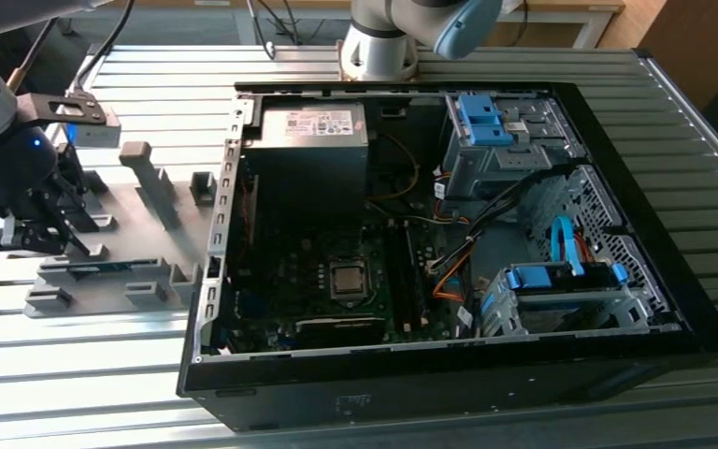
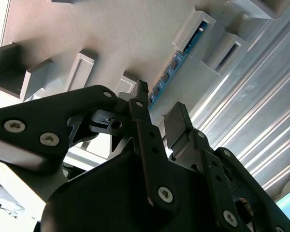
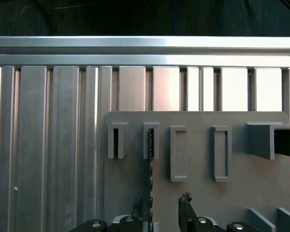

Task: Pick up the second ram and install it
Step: 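Pick up the second ram and move it above second insertion slot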

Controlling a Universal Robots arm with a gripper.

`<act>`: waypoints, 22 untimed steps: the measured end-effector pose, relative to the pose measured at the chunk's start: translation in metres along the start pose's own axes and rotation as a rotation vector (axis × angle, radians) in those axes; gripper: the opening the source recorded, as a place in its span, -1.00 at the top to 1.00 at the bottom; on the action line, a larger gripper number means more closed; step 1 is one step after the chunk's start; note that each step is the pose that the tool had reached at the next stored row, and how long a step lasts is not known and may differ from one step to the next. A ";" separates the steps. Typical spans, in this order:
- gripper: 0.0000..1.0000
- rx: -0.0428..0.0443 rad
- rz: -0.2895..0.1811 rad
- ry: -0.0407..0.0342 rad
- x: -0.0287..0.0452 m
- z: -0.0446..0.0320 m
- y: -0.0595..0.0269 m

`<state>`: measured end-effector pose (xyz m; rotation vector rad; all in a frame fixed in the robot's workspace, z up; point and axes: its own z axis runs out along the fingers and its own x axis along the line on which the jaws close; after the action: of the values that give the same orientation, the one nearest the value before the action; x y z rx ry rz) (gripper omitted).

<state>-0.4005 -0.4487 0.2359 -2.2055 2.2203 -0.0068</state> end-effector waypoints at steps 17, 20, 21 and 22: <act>0.18 -0.0006 0.001 0.0054 0.0001 0.0080 0.0001; 0.18 -0.0006 0.001 0.0054 0.0004 0.0090 0.0001; 0.18 -0.0005 0.001 0.0054 0.0006 0.0093 0.0001; 0.18 -0.0005 0.001 0.0053 0.0008 0.0097 0.0001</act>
<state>-0.4005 -0.4494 0.2262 -2.2077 2.2239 -0.0122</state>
